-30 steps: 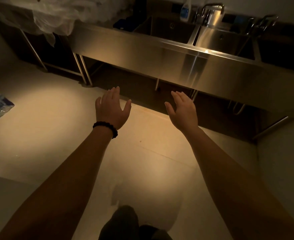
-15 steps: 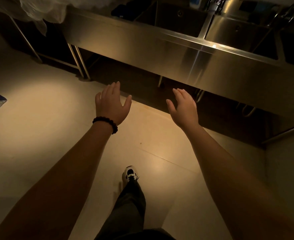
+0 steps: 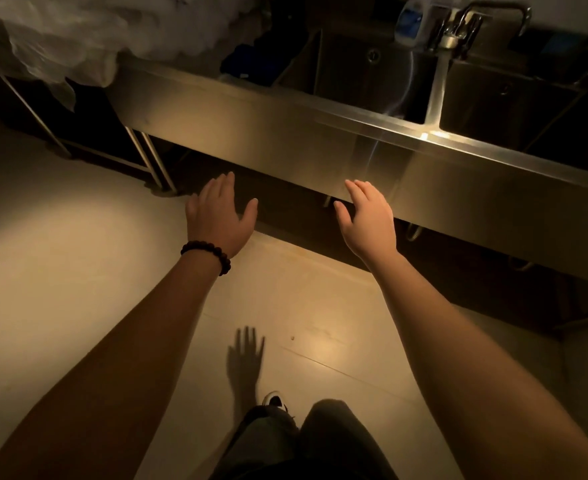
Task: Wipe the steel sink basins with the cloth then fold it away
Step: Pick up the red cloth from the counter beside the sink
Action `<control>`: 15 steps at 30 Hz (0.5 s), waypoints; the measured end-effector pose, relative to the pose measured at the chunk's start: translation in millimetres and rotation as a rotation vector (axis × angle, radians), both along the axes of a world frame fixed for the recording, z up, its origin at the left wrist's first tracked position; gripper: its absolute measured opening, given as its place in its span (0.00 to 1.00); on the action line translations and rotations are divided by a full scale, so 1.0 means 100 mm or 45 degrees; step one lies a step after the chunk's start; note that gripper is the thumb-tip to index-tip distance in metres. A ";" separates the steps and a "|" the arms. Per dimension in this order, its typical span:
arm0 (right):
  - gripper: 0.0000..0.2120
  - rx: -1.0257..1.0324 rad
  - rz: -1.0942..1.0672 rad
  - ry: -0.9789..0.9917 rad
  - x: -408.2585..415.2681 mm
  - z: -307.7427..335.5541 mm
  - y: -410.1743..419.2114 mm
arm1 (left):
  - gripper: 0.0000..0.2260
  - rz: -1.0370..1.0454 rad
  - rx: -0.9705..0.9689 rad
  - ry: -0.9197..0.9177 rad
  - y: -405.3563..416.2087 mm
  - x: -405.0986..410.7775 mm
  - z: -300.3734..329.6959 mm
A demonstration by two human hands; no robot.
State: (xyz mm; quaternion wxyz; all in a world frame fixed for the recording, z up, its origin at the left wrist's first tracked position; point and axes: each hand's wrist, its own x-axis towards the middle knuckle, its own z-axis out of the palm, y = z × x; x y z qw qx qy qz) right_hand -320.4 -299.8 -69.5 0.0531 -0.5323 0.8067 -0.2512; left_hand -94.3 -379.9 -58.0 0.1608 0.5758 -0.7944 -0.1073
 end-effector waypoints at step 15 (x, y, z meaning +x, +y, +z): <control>0.23 -0.110 0.049 0.028 -0.58 -0.03 -2.21 | 0.29 -0.011 -0.091 -0.010 -2.06 -0.63 -0.05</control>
